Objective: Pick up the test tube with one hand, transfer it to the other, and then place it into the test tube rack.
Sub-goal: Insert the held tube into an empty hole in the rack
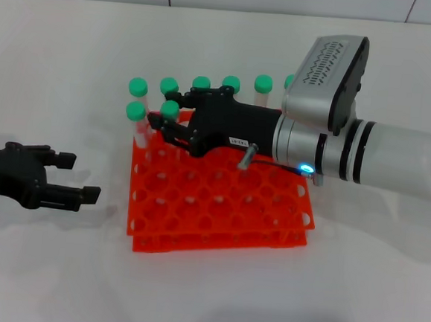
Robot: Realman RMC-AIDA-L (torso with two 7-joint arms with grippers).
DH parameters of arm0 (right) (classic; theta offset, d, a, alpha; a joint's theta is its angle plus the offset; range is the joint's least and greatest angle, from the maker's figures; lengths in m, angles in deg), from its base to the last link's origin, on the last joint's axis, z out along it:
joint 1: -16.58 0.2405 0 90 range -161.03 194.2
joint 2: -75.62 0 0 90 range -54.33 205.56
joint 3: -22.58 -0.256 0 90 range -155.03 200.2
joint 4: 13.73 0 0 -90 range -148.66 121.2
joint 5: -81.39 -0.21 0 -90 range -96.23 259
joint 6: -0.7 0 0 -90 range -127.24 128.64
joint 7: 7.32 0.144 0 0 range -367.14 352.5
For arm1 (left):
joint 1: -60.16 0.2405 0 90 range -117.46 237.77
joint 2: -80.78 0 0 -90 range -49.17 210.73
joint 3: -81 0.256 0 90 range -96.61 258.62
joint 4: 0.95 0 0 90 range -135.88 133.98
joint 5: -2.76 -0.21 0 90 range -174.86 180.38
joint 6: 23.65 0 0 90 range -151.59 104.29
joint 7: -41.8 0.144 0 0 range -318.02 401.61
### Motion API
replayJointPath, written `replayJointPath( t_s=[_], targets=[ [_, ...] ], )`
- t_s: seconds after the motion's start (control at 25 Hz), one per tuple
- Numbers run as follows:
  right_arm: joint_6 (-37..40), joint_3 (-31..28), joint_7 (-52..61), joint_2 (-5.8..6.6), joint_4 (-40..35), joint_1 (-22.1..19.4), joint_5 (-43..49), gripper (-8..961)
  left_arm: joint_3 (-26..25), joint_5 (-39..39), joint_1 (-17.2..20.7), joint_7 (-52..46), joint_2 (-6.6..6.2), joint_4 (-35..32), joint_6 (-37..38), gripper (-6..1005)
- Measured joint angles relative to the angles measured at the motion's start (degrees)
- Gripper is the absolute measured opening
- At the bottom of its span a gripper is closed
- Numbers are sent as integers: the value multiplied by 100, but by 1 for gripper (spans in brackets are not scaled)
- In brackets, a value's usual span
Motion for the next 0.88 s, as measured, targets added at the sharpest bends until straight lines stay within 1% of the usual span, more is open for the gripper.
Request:
replayJointPath(
  t_s=[0.36,0.72,0.88],
  targets=[
    [46,-13,-40,20,-23,-1,0,473,0,0,0,38,-7,0,-43,888],
    [110,-62,-31,75,-170,-117,65,486,0,0,0,44,-8,0,-44,888],
    [156,-198,-43,110,-351,-276,179,486,-15,8,7,48,-8,0,-40,888]
  ],
)
